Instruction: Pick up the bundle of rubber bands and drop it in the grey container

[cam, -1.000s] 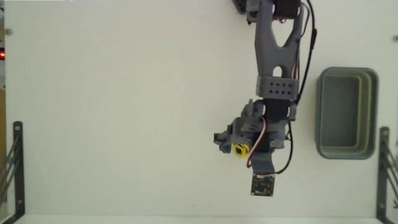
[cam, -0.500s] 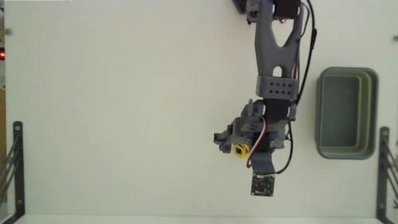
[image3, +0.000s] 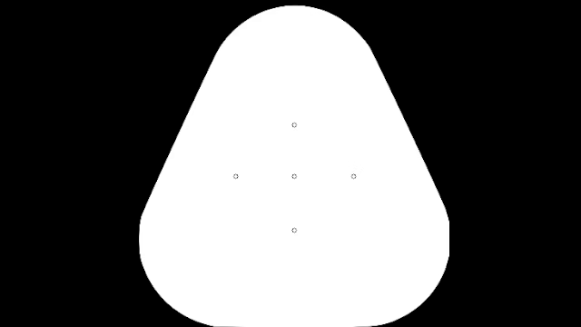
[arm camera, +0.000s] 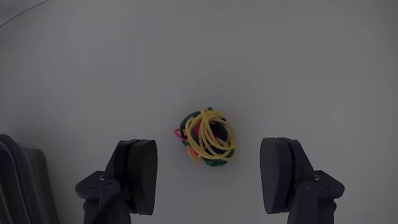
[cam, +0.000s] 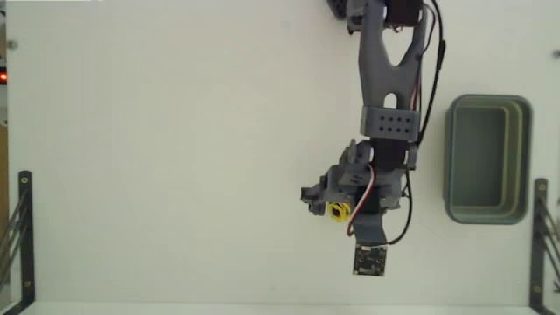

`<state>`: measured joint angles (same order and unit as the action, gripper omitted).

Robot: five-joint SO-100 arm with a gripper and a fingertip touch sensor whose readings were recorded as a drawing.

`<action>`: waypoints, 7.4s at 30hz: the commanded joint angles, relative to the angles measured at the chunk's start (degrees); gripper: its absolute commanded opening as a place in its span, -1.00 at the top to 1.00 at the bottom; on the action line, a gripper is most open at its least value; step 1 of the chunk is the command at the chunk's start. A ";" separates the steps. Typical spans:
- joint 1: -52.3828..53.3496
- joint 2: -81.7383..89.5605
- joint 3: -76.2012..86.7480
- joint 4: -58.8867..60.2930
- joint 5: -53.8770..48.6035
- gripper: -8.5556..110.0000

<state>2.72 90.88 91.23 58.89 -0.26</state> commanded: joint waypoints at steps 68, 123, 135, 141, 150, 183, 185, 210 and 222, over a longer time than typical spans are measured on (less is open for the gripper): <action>0.94 1.25 12.06 -15.65 0.26 -1.00; 0.94 0.98 13.10 -16.95 0.26 -0.89; 0.94 0.98 13.10 -16.95 0.26 -0.84; 0.94 0.98 13.10 -16.95 0.26 -0.81; 0.94 0.98 13.10 -16.95 0.26 -0.77; 0.94 0.98 13.10 -16.95 0.26 -0.63; 0.94 0.98 13.10 -16.95 0.26 -0.63; 0.94 0.98 13.10 -16.95 0.26 -0.52; 0.94 0.98 13.10 -16.95 0.26 -0.47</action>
<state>2.72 90.00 104.50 42.10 -0.26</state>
